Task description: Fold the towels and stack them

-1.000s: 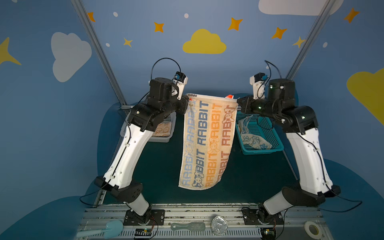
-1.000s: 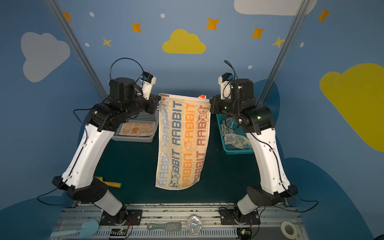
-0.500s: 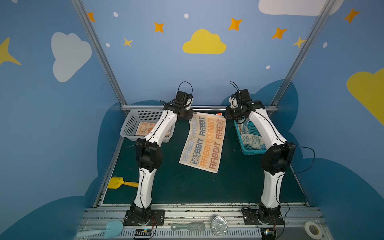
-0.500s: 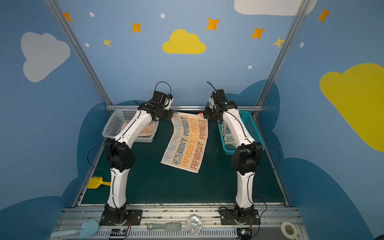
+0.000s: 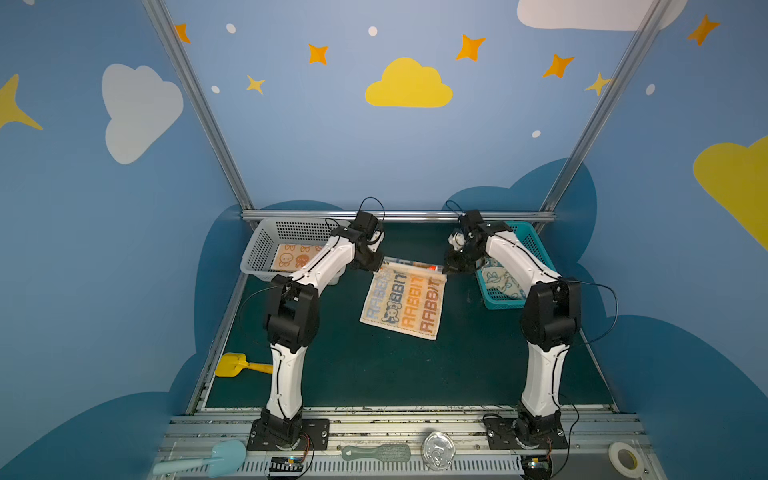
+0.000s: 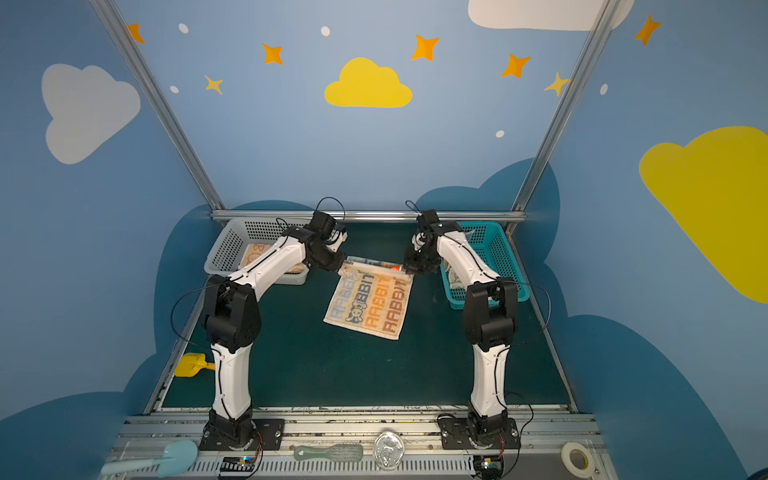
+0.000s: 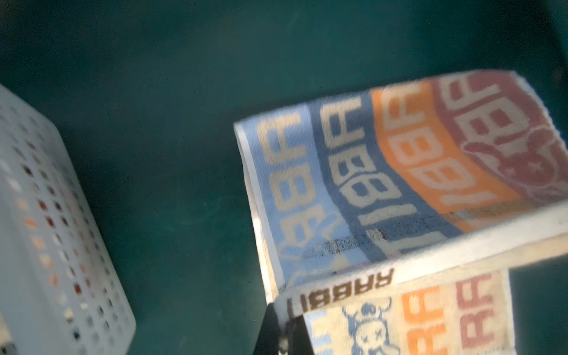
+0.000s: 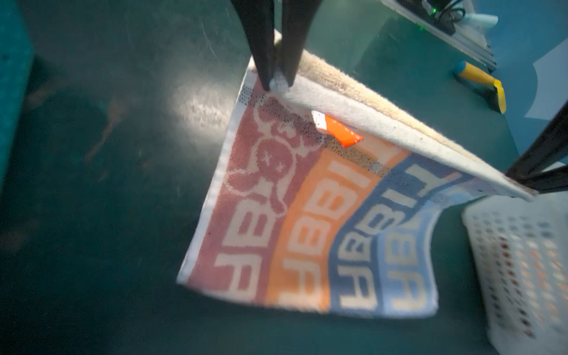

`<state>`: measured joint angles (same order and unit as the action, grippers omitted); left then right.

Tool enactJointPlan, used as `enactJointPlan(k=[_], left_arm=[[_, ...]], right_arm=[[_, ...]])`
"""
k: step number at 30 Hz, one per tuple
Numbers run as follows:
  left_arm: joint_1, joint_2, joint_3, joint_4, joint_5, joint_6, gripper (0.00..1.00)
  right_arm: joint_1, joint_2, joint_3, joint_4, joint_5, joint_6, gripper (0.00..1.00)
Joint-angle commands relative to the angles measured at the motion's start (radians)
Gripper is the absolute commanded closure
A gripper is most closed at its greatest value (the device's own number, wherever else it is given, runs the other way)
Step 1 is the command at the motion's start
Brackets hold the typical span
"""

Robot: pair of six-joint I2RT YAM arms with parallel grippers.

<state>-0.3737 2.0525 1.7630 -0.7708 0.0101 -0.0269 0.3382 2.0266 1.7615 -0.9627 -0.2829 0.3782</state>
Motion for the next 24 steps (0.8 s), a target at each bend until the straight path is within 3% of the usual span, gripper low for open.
enactJointPlan(k=[1, 9, 15, 24], left_arm=[[0.025, -0.100, -0.107, 0.055, -0.119, -0.009, 0.97], [-0.016, -0.259, -0.381, 0.223, -0.140, 0.035, 0.97], [-0.053, -0.313, -0.438, 0.246, -0.270, 0.050, 0.97], [-0.088, -0.289, -0.484, 0.204, -0.283, -0.039, 0.97]], right_arm=[[-0.001, -0.102, -0.136, 0.008, 0.049, 0.029, 1.00], [0.021, -0.208, -0.290, 0.045, 0.044, 0.052, 1.00], [0.054, -0.295, -0.342, 0.037, 0.061, 0.062, 1.00], [0.100, -0.253, -0.498, 0.148, 0.011, 0.124, 1.00]])
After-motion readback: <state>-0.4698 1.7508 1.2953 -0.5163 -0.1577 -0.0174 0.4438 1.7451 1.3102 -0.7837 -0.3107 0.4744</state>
